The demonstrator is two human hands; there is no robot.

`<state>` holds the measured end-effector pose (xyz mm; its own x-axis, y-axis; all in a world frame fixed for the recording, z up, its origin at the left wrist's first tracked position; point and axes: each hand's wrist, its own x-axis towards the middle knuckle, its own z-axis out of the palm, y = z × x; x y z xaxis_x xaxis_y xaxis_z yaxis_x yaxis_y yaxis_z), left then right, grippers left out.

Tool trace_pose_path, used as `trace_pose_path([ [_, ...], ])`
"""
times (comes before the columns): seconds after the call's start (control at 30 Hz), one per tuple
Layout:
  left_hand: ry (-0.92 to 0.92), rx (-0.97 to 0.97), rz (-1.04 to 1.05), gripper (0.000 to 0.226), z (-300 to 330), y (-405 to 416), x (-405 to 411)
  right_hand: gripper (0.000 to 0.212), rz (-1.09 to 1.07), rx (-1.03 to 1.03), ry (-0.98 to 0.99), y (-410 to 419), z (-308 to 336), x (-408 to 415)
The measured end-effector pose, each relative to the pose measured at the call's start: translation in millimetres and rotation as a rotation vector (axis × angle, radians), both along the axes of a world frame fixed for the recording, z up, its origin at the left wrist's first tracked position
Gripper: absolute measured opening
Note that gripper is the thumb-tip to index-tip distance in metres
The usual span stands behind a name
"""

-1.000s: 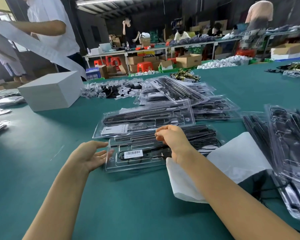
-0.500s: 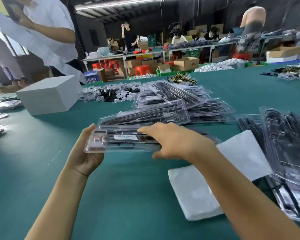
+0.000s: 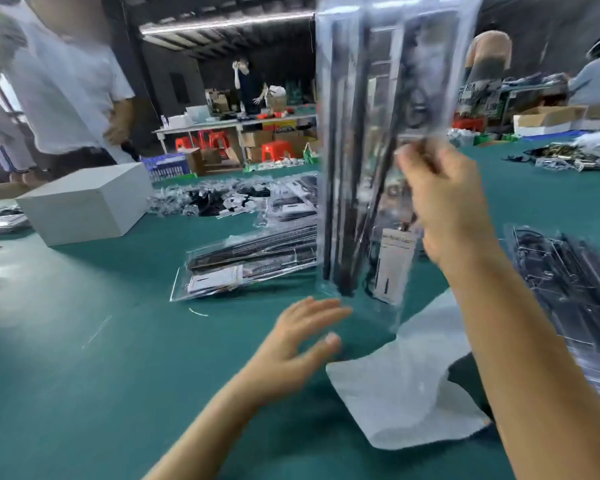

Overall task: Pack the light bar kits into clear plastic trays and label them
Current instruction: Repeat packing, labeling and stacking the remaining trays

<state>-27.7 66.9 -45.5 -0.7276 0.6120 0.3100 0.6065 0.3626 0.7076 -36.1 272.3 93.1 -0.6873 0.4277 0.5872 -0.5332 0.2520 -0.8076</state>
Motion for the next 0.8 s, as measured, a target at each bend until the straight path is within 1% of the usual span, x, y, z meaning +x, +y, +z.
trace_pose_path([
  [0.07, 0.074, -0.246, -0.120, 0.043, -8.1, 14.5, 3.8, 0.017, -0.035, -0.274, -0.051, 17.5, 2.6, -1.9],
  [0.13, 0.159, -0.398, -0.124, 0.042, -12.1, 20.2, 2.2, 0.019, -0.066, -0.501, -0.078, 33.4, 1.0, -4.8],
  [0.17, 0.214, -0.440, -0.102, 0.039, -13.2, 20.3, 0.5, 0.017, -0.093, -0.595, -0.096, 40.8, -3.3, -7.0],
  [0.2, 0.252, -0.460, -0.065, 0.037, -15.1, 19.2, -1.5, 0.014, -0.126, -0.659, -0.139, 49.4, -10.5, -9.6],
  [0.23, 0.278, -0.474, -0.013, 0.036, -17.4, 17.7, -4.7, 0.016, -0.145, -0.701, -0.194, 56.0, -16.5, -11.8],
  [0.3, 0.333, -0.536, 0.118, 0.035, -22.5, 16.4, -12.3, 0.031, -0.114, -0.762, -0.248, 65.0, -28.9, -14.8],
  [0.33, 0.339, -0.596, 0.197, 0.036, -25.2, 16.9, -16.7, 0.029, -0.069, -0.825, -0.261, 68.1, -32.1, -15.4],
  [0.4, 0.262, -0.683, 0.346, 0.038, -30.0, 16.5, -25.7, 0.019, -0.026, -1.017, -0.328, 73.0, -33.0, -17.5],
  [0.43, 0.195, -0.678, 0.402, 0.039, -31.3, 15.1, -29.5, 0.021, -0.008, -1.091, -0.371, 74.1, -32.6, -20.6],
  [0.5, 0.073, -0.614, 0.465, 0.039, -32.4, 11.1, -33.9, 0.023, 0.046, -1.152, -0.480, 71.1, -30.6, -29.1],
  [0.53, 0.042, -0.590, 0.469, 0.039, -32.7, 9.7, -34.9, 0.021, 0.089, -1.170, -0.522, 67.7, -29.8, -35.7],
  [0.67, 0.019, -0.600, 0.450, 0.044, -34.9, 9.8, -34.4, 0.019, 0.236, -1.225, -0.620, 43.2, -18.3, -74.6],
  [0.73, 0.010, -0.589, 0.455, 0.045, -35.7, 8.6, -35.4, 0.021, 0.310, -1.212, -0.690, 25.7, -15.1, -95.4],
  [0.8, 0.010, -0.574, 0.460, 0.046, -36.6, 7.0, -36.3, 0.020, 0.365, -1.184, -0.685, 8.3, -17.0, -112.6],
])
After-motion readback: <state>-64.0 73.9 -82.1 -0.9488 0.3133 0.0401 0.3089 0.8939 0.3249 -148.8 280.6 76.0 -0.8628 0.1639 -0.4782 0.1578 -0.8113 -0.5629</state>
